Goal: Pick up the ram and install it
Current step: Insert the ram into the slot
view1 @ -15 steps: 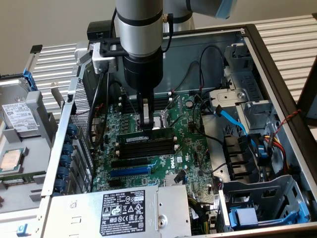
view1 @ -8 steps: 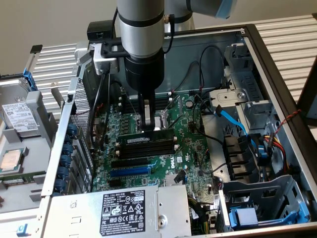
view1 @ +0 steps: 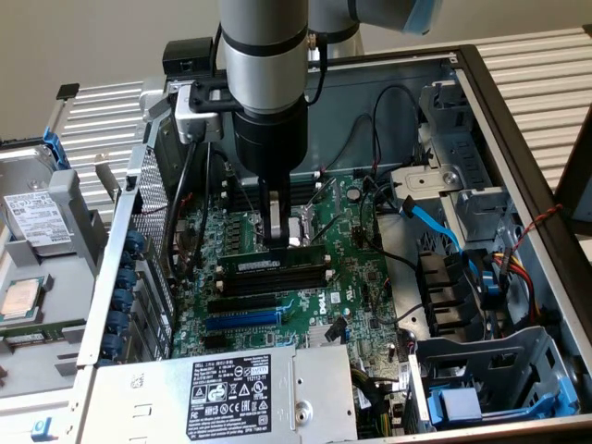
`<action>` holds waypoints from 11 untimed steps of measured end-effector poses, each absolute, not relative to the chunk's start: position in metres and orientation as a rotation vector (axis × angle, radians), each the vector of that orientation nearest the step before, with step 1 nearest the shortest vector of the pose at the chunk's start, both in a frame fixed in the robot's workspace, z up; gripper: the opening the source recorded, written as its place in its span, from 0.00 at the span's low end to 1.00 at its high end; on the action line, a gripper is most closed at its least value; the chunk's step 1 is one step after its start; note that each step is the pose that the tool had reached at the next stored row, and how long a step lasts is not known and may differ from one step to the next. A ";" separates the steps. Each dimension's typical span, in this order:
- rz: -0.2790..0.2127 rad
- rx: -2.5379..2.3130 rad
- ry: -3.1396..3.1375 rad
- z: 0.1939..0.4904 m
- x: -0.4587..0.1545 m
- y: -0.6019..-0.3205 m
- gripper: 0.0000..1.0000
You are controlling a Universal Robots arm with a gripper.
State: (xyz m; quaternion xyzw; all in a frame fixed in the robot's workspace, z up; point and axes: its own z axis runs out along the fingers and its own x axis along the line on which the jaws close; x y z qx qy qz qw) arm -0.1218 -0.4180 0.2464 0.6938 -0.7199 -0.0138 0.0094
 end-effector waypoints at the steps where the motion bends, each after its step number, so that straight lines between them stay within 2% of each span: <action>1: -0.043 2.167 -2.249 0.246 -0.122 -0.418 0.12; 6: -0.048 2.165 -2.247 0.246 -0.122 -0.418 0.12; 11: -0.077 2.150 -2.233 0.246 -0.121 -0.418 0.12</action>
